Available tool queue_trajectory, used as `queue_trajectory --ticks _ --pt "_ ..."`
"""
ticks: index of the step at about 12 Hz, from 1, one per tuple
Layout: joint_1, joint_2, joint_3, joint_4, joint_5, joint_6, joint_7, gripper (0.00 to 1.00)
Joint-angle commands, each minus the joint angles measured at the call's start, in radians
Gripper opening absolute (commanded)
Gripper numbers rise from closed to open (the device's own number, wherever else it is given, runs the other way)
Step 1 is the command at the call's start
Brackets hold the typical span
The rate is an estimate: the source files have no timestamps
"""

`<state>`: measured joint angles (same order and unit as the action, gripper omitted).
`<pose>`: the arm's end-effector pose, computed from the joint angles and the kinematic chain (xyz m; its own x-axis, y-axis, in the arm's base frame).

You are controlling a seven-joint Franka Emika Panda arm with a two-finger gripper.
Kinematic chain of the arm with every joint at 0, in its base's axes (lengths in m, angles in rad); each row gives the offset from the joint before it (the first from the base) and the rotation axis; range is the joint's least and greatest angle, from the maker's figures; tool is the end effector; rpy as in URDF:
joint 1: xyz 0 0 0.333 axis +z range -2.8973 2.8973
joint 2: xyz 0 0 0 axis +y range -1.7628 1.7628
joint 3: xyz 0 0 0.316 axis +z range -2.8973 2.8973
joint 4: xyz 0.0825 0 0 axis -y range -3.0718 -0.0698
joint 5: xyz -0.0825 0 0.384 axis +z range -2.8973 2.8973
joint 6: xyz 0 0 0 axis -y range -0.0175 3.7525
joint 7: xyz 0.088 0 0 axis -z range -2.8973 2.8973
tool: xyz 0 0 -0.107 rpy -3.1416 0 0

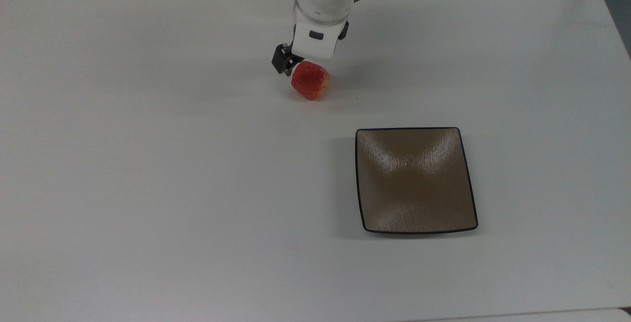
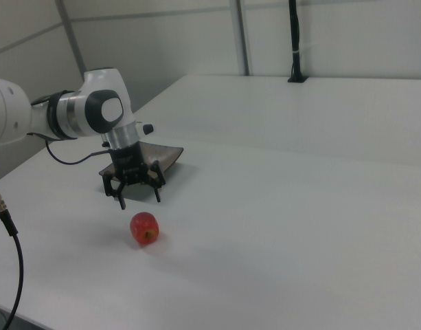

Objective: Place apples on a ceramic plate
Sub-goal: 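Close the gripper around the red apple and lift it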

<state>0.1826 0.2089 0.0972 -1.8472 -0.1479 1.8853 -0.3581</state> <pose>0.5739 0.1508 0.3995 0.7553 0.6244 -0.1989 0.6434 -0.7643 0.0435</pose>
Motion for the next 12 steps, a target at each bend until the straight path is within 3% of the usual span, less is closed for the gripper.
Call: queue_trajectory --ticks 1,9,10,11,12 --pt "0.018 0.021 0.001 -0.024 -0.042 0.032 -0.061 1.0" --pt "0.026 0.076 0.026 -0.044 -0.104 0.069 -0.056 1.0" --pt "0.026 0.078 0.026 -0.049 -0.113 0.069 -0.056 0.9" --pt "0.026 0.078 0.027 -0.052 -0.113 0.069 -0.053 0.69" --pt "0.026 0.078 0.027 -0.053 -0.113 0.071 -0.052 0.55"
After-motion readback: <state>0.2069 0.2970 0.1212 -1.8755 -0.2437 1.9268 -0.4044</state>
